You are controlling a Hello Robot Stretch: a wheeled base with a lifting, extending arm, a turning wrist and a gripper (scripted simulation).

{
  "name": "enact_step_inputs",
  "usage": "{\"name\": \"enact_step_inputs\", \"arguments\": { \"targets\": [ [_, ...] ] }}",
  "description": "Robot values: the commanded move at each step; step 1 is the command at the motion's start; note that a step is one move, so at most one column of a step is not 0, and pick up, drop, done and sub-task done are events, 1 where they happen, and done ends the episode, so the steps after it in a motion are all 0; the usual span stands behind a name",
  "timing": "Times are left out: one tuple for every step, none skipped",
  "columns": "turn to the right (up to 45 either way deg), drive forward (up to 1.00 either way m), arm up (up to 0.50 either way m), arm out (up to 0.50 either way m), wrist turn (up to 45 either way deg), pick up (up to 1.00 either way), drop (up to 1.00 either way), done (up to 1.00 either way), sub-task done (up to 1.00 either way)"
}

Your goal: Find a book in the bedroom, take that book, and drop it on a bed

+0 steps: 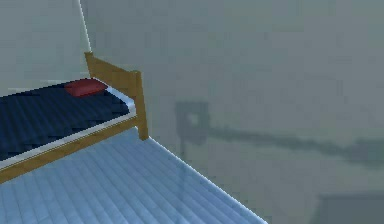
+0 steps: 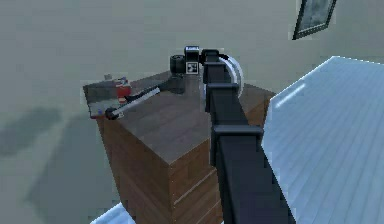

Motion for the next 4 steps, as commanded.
{"name": "enact_step_inputs", "arguments": {
  "targets": [
    [0.0, 0.0, 0.0, 0.0, -45.0, 0.0, 0.0, 0.0, 0.0],
    [0.0, 0.0, 0.0, 0.0, -9.0, 0.0, 0.0, 0.0, 0.0],
    [0.0, 0.0, 0.0, -0.4, 0.0, 0.0, 0.0, 0.0, 0.0],
    [-42.0, 0.0, 0.0, 0.0, 0.0, 0.0, 0.0, 0.0, 0.0]
  ]
}}
